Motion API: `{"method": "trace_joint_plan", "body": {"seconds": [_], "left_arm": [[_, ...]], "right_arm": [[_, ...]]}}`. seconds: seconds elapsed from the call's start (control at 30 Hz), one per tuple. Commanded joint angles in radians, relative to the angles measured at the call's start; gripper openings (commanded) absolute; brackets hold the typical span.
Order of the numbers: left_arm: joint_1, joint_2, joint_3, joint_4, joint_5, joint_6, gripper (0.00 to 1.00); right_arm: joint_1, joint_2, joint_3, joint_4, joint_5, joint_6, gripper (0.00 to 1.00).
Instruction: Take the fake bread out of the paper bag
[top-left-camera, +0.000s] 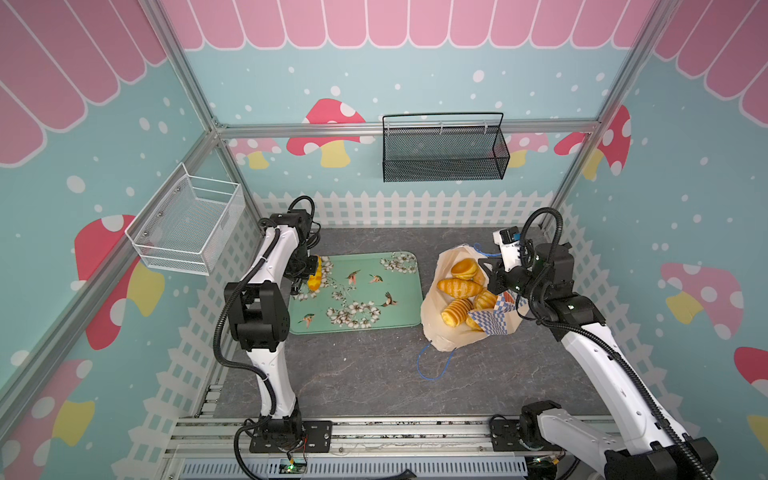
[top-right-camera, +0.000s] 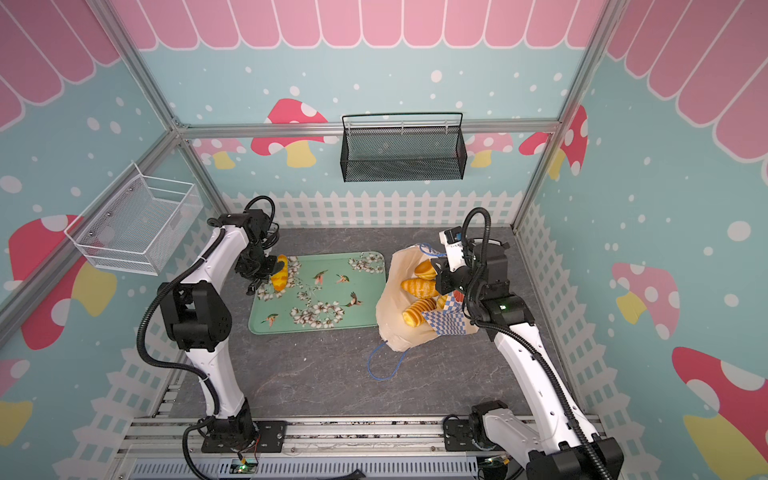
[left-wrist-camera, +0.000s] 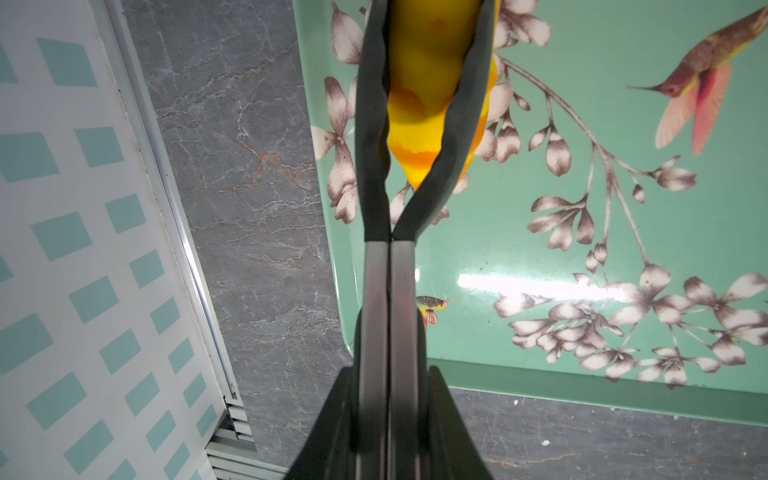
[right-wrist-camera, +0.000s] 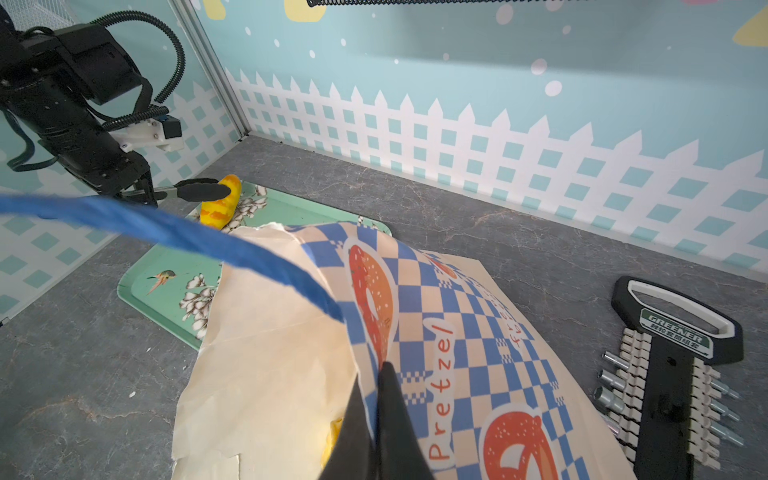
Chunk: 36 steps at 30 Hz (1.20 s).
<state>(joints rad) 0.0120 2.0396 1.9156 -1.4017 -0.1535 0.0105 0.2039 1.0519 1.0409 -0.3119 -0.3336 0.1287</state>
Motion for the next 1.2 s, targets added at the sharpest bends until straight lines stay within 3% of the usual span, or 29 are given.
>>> {"method": "trace_joint_plan", "body": {"seconds": [0.0,0.53,1.17], "left_arm": [[0.005,0.005,0.012,-0.013,-0.003,0.002,0.21],[0.012,-0.044,-0.064,0.039,-0.027,0.017,0.41],[0.011,-0.097,-0.097,0.126,0.005,0.004,0.44]], "right_arm": [[0.004,-0.001,0.001,0.011,-0.016,0.008,0.00],[0.005,0.005,0.011,0.011,-0.025,0.022,0.00],[0.006,0.003,0.036,-0.003,-0.028,0.026,0.00]]}}
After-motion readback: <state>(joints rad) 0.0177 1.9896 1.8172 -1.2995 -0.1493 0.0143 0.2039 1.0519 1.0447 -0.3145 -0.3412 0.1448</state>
